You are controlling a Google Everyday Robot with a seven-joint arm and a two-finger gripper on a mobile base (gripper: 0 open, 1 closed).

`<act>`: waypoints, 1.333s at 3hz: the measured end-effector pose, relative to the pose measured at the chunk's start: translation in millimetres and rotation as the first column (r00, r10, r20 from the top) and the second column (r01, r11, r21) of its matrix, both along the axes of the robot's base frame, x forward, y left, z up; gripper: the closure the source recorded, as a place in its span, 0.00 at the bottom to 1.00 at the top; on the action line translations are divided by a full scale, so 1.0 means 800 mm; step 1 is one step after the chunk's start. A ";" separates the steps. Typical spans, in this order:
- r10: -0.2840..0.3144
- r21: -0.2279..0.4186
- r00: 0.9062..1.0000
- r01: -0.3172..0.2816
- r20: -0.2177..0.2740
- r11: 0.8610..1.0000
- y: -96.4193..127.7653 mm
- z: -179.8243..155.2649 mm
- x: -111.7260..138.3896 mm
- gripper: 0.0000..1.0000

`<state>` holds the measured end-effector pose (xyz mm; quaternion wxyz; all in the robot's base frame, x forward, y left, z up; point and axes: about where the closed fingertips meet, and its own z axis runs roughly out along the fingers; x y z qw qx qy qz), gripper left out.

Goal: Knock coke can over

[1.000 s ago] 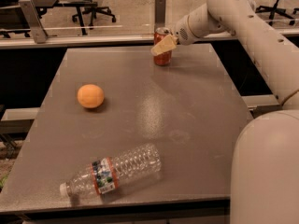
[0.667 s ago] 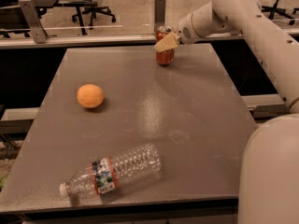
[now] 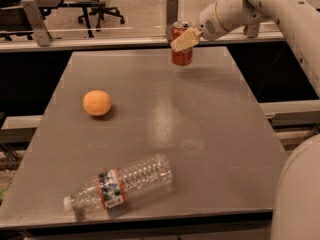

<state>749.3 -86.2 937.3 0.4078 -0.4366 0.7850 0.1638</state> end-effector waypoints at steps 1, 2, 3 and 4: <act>0.058 -0.196 0.994 -0.074 -0.090 0.978 -0.019 0.007 -0.041 1.00; 0.090 -0.323 0.979 -0.147 -0.183 0.935 -0.035 -0.002 -0.074 1.00; 0.133 -0.420 0.958 -0.233 -0.254 0.877 -0.040 -0.012 -0.100 1.00; 0.187 -0.510 0.928 -0.336 -0.322 0.792 -0.035 -0.032 -0.123 0.74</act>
Offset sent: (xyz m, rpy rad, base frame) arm -0.0892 -0.0526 0.0052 -0.5145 0.2640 0.1857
